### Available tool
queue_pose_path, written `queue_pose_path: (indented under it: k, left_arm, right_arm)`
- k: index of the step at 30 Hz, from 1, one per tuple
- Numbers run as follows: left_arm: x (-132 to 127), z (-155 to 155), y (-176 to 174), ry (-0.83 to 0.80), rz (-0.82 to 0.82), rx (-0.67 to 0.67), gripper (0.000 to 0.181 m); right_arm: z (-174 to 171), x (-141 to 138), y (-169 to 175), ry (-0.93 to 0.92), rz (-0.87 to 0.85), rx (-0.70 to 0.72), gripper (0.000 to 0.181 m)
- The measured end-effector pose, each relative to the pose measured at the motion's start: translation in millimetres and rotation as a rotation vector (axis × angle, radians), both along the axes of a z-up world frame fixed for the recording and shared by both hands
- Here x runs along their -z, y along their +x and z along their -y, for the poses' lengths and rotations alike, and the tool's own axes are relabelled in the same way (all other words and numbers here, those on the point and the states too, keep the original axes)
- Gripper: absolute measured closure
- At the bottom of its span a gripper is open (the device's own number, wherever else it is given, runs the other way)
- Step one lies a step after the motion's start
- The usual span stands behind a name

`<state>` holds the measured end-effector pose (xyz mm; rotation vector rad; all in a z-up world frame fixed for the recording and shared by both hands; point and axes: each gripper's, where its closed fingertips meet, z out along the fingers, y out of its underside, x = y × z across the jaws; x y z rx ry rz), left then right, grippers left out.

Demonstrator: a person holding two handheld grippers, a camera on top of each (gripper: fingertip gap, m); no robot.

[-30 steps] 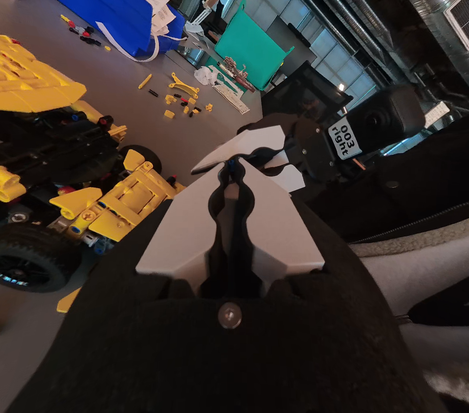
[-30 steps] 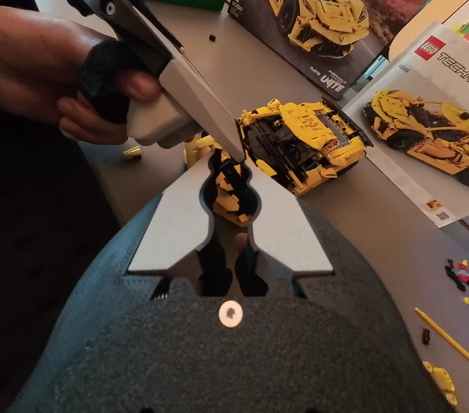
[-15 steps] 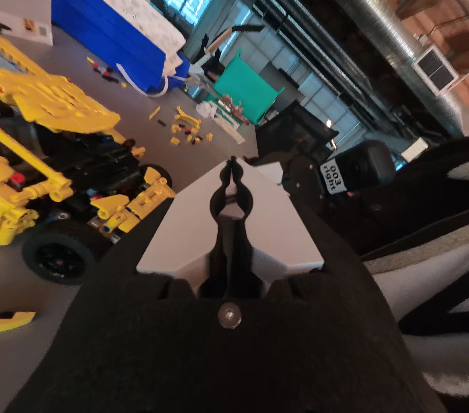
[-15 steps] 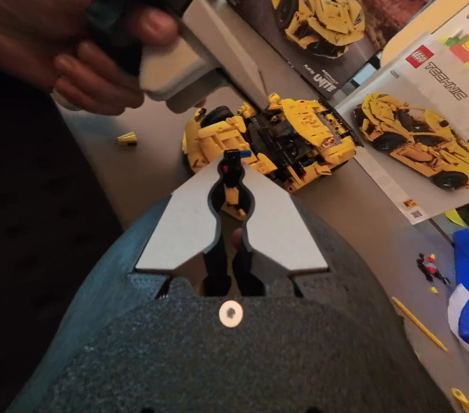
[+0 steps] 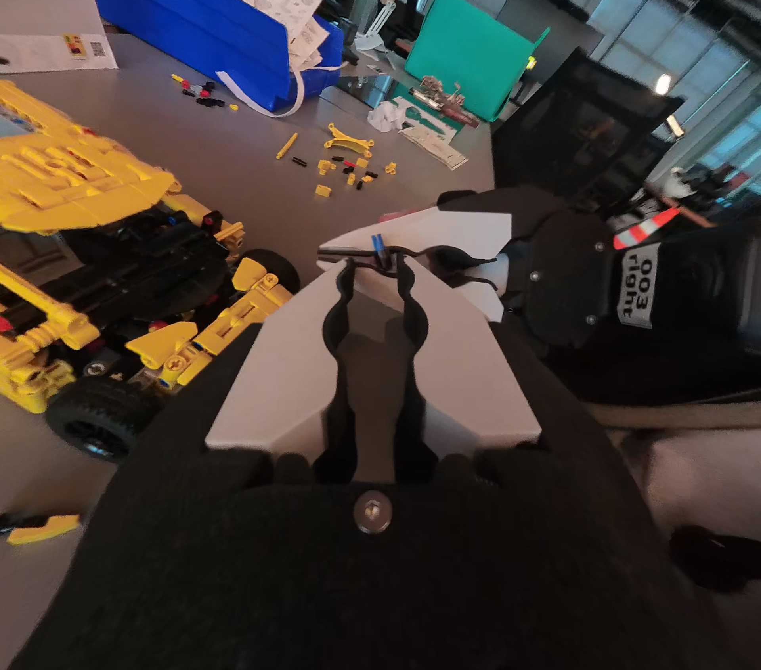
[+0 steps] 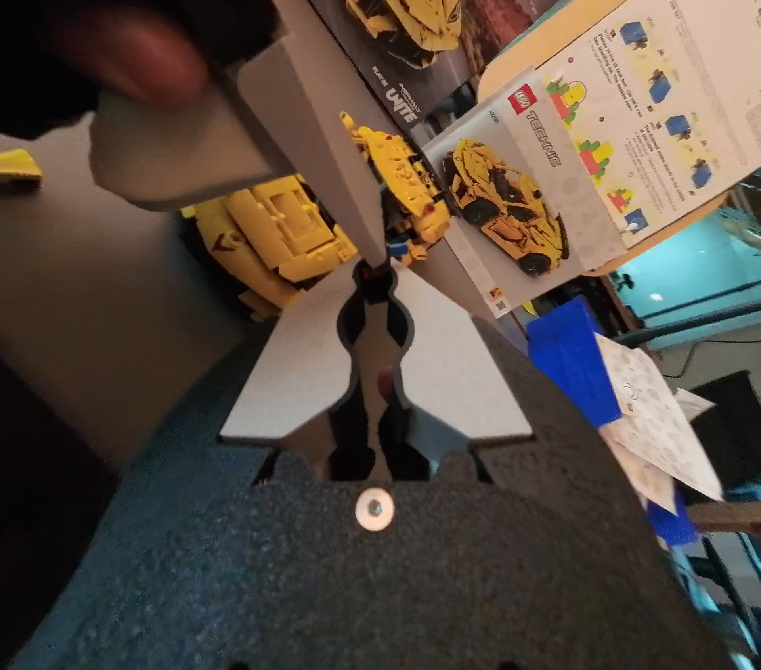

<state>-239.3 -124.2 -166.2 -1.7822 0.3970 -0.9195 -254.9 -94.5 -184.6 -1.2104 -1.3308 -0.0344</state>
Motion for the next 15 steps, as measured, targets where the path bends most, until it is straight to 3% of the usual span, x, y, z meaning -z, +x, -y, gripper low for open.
queue_pose_path:
  k: [2,10,12,15]
  left_arm:
    - [-1.2,-3.3,-4.7,0.045,-0.053,-0.057,0.162]
    - [3.1,0.5,6.8,0.063,-0.103,-0.020,0.166]
    - [4.3,5.1,11.9,0.075,-0.142,0.011,0.174]
    - [2.6,5.5,7.0,0.110,-0.194,0.002,0.174]
  right_arm:
    - [-1.8,0.3,0.3,0.051,0.023,0.013,0.180]
    - [1.5,1.4,0.0,0.033,0.014,-0.001,0.180]
    - [3.7,1.8,-1.9,0.022,-0.001,-0.017,0.181]
    - [13.3,0.4,-3.0,-0.148,-0.079,-0.113,0.169]
